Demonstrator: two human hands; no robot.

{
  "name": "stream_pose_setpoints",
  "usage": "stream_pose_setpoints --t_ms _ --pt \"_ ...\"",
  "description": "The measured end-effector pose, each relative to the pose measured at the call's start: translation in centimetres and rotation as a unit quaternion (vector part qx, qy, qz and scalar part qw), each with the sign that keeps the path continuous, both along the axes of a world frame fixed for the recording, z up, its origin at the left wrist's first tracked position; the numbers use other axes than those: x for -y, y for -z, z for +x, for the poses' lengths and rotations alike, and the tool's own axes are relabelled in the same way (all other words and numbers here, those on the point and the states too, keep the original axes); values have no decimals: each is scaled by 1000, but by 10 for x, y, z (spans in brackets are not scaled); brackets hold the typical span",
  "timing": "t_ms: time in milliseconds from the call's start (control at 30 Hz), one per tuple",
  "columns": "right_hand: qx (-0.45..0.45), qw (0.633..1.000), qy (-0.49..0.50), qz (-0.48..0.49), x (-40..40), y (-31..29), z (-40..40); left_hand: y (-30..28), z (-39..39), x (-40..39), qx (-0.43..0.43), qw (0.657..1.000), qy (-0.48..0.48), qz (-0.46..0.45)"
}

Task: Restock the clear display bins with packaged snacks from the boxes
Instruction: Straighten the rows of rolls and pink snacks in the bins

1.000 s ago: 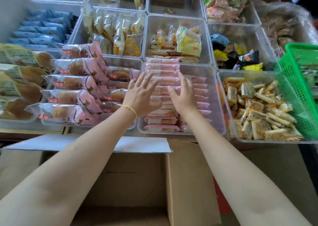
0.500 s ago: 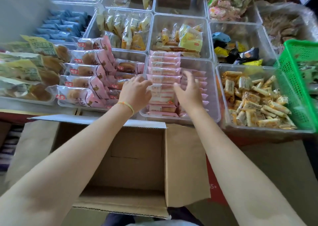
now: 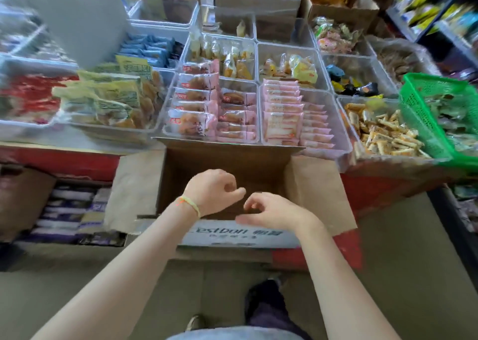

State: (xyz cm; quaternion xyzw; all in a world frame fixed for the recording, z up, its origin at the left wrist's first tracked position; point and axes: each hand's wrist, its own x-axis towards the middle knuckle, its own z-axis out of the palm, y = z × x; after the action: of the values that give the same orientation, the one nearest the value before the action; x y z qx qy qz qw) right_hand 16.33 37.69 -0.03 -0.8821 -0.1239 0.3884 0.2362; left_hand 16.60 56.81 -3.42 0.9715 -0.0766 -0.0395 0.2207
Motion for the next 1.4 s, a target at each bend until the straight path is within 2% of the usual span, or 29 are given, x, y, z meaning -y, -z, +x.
stream_pose_setpoints --t_ms 67,133,200,300,467,567,667,833,933,1100,1267,1400 --pt "-6 998 -48 -45 -18 5 -22 6 -24 -21 -133 990 31 -26" --pt "29 993 -61 -97 -30 12 -40 8 -45 -31 -214 976 43 -10" --pt "54 984 -81 -149 -39 16 -52 8 -58 -34 -236 971 35 -6" --pt "49 979 -98 -170 -45 19 -64 5 -66 -31 -221 974 43 -6" --pt "85 964 -153 -199 -43 33 -86 27 -74 -25 -275 957 47 77" --pt "106 963 -138 -204 -36 50 -106 44 -79 -18 -303 945 51 111" --pt "95 962 -154 -203 -31 75 -124 59 -89 -12 -294 946 44 129" --pt "147 964 -136 -172 -27 107 -143 92 -98 -16 -270 956 15 118" --pt "162 967 -107 -165 -23 110 -135 110 -101 -19 -217 963 24 160" --pt "204 966 -35 -153 -26 119 -111 127 -104 -19 -137 981 -6 134" --pt "282 952 45 -106 -38 115 -93 110 -110 -24 -31 995 -33 92" --pt "296 952 42 -68 -26 60 -84 58 -114 -28 34 998 -25 53"
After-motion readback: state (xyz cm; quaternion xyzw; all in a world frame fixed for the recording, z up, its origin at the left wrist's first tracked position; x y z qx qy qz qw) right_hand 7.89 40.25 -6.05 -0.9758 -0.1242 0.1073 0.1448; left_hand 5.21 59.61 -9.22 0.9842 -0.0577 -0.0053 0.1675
